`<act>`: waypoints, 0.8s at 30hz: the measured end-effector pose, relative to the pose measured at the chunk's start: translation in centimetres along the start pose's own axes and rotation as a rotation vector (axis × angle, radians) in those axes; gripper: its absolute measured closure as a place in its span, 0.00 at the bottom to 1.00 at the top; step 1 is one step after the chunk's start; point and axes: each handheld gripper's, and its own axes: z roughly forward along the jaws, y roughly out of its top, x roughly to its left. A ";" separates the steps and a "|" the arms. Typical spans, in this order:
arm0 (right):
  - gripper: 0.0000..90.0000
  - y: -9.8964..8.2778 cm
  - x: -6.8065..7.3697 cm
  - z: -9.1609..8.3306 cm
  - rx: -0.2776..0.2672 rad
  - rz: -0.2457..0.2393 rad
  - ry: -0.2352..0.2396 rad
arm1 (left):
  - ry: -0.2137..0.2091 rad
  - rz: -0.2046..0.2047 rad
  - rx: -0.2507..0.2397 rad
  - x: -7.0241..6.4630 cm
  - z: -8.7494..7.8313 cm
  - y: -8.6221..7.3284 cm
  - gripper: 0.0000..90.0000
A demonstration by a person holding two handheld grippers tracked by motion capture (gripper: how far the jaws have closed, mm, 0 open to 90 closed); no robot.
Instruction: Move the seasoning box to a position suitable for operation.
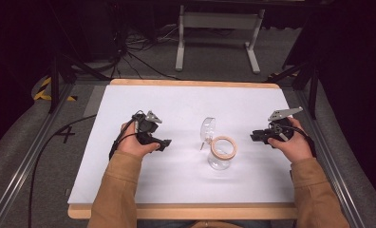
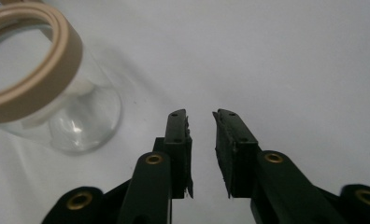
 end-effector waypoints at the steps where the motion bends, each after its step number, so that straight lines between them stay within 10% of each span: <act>1: 0.88 0.1 0.2 0.0 -0.003 -0.004 0.009 | 0.005 -0.002 -0.003 -0.1 -0.2 0.1 0.28; 12: 1.00 -0.1 0.4 -1.1 -0.058 -0.078 0.122 | -0.173 -0.008 -0.028 -1.3 -1.5 0.8 0.39; 24: 1.00 0.4 2.2 1.6 -0.009 -0.131 0.178 | -0.199 0.021 -0.041 -2.6 -2.2 1.4 0.37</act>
